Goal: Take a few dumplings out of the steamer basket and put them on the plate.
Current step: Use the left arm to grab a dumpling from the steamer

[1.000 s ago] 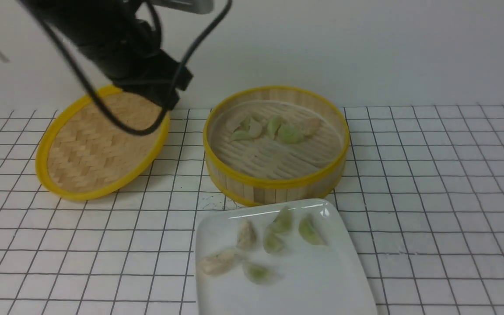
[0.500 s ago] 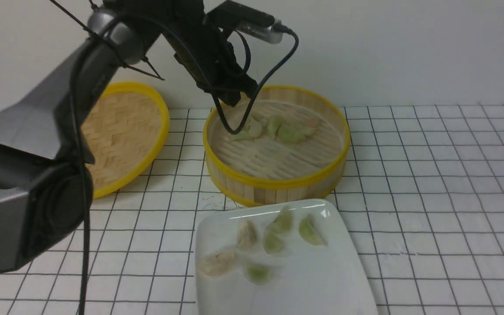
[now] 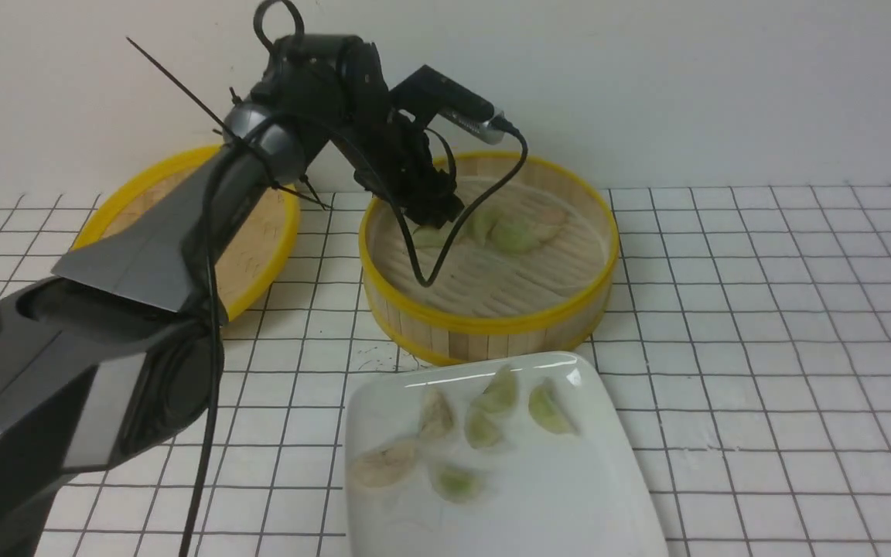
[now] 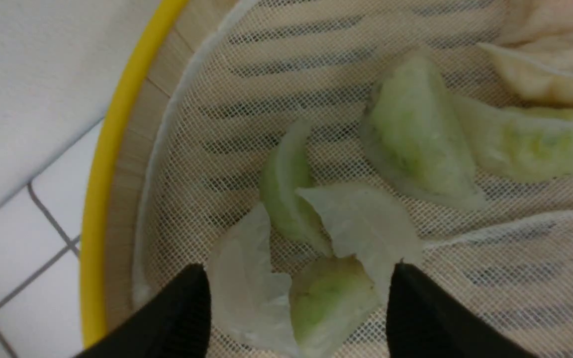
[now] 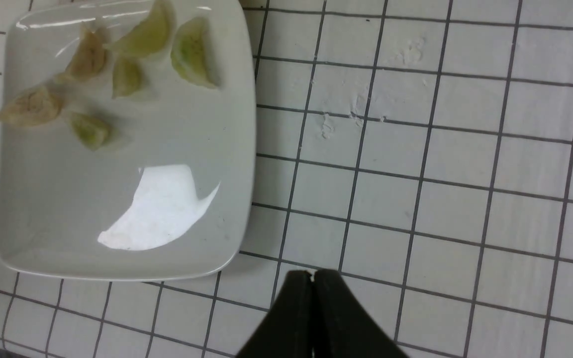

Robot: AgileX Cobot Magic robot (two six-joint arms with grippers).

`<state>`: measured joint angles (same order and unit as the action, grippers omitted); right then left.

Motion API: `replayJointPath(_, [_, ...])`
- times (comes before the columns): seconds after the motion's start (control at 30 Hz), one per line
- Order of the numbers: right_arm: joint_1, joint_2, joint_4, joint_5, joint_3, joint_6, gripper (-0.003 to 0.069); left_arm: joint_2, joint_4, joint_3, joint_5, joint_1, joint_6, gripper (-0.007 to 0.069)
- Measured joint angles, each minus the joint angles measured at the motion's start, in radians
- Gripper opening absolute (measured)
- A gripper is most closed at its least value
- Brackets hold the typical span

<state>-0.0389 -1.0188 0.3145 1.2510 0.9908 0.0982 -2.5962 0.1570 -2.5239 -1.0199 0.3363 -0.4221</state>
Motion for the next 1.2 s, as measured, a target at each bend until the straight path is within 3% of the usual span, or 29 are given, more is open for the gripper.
replayJointPath(0.27, [0.0,0.0,0.001,0.001,0.0,-0.001,-0.001,-0.043,-0.012,-0.02,0.018,0.0,0.014,0.0437])
replayJointPath(0.37, [0.0,0.0,0.001,0.001,0.0,-0.001,-0.001,-0.048,-0.012,-0.025,0.021,0.0,0.039,0.0395])
replayJointPath(0.53, [0.0,0.0,0.002,0.001,0.0,-0.001,-0.001,-0.055,-0.026,-0.036,0.05,0.005,0.073,0.0203])
replayJointPath(0.57, [0.0,0.0,0.008,0.001,0.0,-0.001,-0.001,-0.058,-0.027,-0.053,0.043,0.011,0.081,0.0096])
replayJointPath(0.7, [0.0,0.0,0.025,0.001,0.0,-0.001,-0.001,-0.063,-0.043,-0.096,-0.026,0.025,0.091,0.0005])
replayJointPath(1.07, [0.0,0.0,0.033,0.001,0.0,-0.001,-0.001,-0.019,-0.058,-0.157,-0.202,0.028,0.115,-0.0002])
replayJointPath(1.2, [0.0,0.0,0.034,0.001,0.0,0.0,-0.001,-0.022,-0.06,-0.157,-0.203,0.028,0.116,0.0061])
